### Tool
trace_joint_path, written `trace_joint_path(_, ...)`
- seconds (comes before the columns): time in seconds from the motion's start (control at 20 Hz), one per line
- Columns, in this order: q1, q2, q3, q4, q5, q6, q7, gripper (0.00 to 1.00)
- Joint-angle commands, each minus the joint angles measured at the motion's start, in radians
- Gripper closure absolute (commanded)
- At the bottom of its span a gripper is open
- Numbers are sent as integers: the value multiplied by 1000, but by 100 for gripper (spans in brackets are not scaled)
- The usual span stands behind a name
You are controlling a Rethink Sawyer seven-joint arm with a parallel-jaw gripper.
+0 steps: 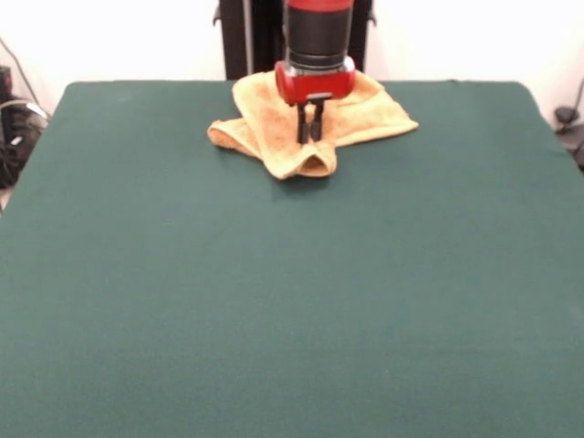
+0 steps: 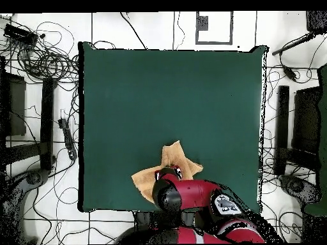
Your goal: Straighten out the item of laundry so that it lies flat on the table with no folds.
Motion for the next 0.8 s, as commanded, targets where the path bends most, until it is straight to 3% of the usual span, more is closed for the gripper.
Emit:
trace_joint_path(0.05,-51,188,26,-144,21,170,77,100)
trace_joint_path(0.8,89,157,51,-350,160,369,116,100)
